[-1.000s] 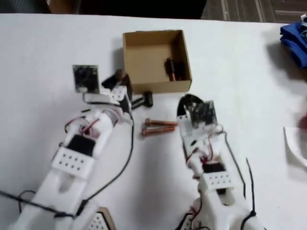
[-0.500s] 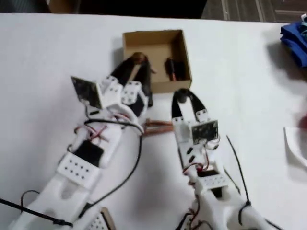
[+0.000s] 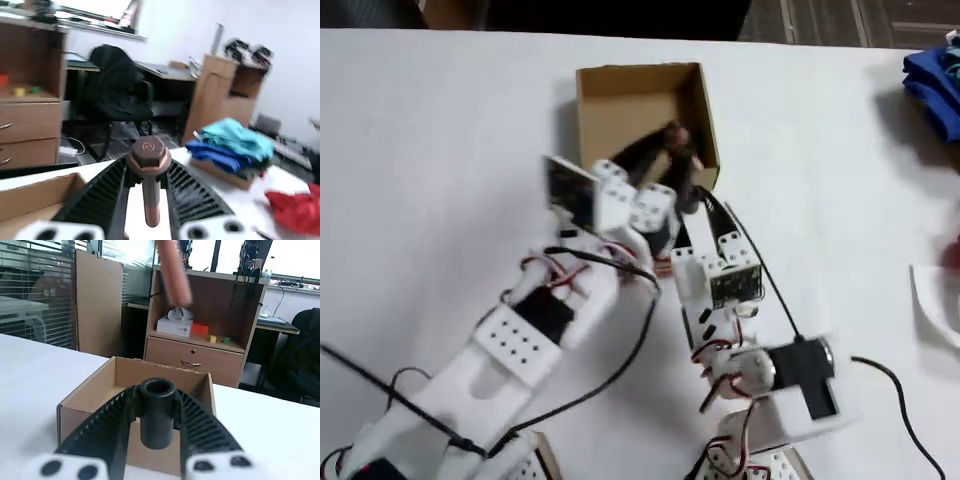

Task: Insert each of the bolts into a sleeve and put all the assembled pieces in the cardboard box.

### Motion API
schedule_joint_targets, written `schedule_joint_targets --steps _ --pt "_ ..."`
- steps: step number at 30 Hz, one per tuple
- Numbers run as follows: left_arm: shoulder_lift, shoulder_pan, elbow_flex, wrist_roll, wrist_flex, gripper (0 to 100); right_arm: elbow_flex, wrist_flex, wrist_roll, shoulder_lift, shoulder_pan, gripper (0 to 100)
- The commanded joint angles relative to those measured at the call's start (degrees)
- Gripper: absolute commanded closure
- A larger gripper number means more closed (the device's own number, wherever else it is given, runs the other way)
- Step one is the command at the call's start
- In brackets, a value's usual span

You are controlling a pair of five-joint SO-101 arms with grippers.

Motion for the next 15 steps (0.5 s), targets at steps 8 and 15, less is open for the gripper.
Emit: schedule_joint_targets --steps 8,15 --pt "2.2 2.2 -5.05 -5.19 -1.32 97 -3.69 -3.47 -0.26 3.74 0.48 97.8" --pt "2.02 0.26 -3.82 -4.84 5.8 97 -7.12 -3.56 -0.26 7.08 4.53 97.8"
